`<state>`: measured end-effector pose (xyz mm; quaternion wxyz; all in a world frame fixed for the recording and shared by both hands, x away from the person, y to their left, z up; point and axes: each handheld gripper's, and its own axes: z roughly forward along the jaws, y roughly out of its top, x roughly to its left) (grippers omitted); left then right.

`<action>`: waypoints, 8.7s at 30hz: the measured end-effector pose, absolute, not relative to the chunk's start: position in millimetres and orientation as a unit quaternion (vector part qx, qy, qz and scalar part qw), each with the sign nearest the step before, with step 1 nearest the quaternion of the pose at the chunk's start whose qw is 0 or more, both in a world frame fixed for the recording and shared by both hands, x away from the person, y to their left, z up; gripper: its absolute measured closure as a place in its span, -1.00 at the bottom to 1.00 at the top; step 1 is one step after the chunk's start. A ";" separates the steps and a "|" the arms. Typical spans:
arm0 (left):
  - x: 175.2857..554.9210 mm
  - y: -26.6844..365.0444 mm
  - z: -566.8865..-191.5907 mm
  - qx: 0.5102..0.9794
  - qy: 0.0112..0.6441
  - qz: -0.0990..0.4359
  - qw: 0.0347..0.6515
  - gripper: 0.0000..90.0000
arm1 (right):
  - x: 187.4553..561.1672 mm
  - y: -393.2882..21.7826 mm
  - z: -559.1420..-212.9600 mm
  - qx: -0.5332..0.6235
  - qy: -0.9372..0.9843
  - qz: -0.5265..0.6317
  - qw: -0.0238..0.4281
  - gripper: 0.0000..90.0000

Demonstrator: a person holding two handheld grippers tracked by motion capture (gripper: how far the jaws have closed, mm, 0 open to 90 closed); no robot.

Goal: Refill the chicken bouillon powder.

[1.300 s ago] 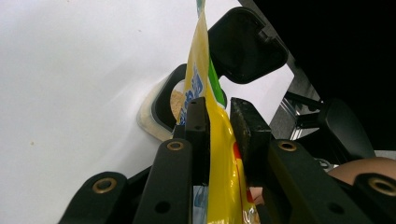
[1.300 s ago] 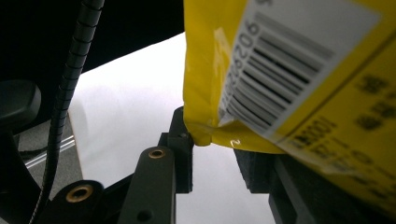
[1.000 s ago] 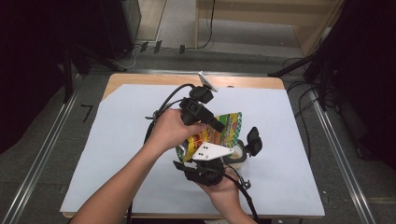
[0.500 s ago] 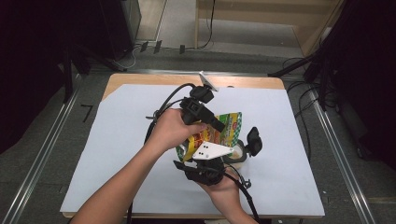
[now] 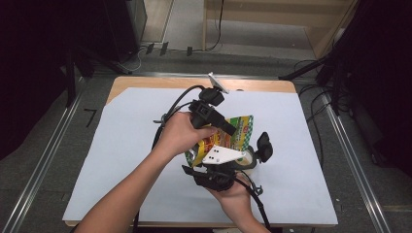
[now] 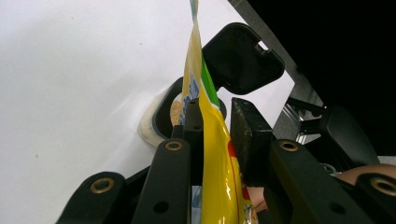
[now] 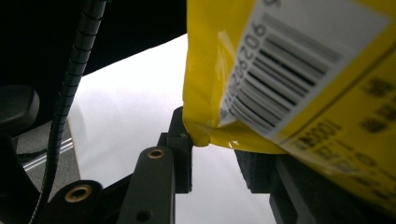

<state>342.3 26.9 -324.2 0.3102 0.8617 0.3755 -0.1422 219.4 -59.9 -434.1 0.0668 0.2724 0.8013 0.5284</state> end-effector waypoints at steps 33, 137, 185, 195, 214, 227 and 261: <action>342.7 22.2 -322.6 0.866 0.371 -0.140 0.305 0.74 | 219.2 -61.2 -438.4 0.288 0.788 0.542 0.044 0.59; 347.2 23.9 -328.9 0.866 0.373 -0.148 0.300 0.72 | 218.0 -61.2 -435.9 0.288 0.793 0.535 0.038 0.58; 368.5 12.3 -324.9 0.862 0.385 -0.143 0.296 0.72 | 233.4 -71.4 -429.9 0.313 0.779 0.541 0.053 0.50; 373.0 21.7 -326.1 0.855 0.395 -0.146 0.302 0.72 | 232.4 -70.8 -427.5 0.306 0.780 0.541 0.065 0.47; 361.7 19.5 -322.1 0.865 0.388 -0.136 0.289 0.73 | 229.9 -67.9 -429.2 0.303 0.781 0.545 0.040 0.59; 360.0 17.5 -322.4 0.867 0.385 -0.138 0.286 0.73 | 228.8 -67.2 -428.5 0.300 0.782 0.545 0.048 0.56; 348.1 16.7 -324.9 0.875 0.372 -0.136 0.278 0.73 | 222.2 -62.7 -438.8 0.302 0.777 0.548 0.062 0.51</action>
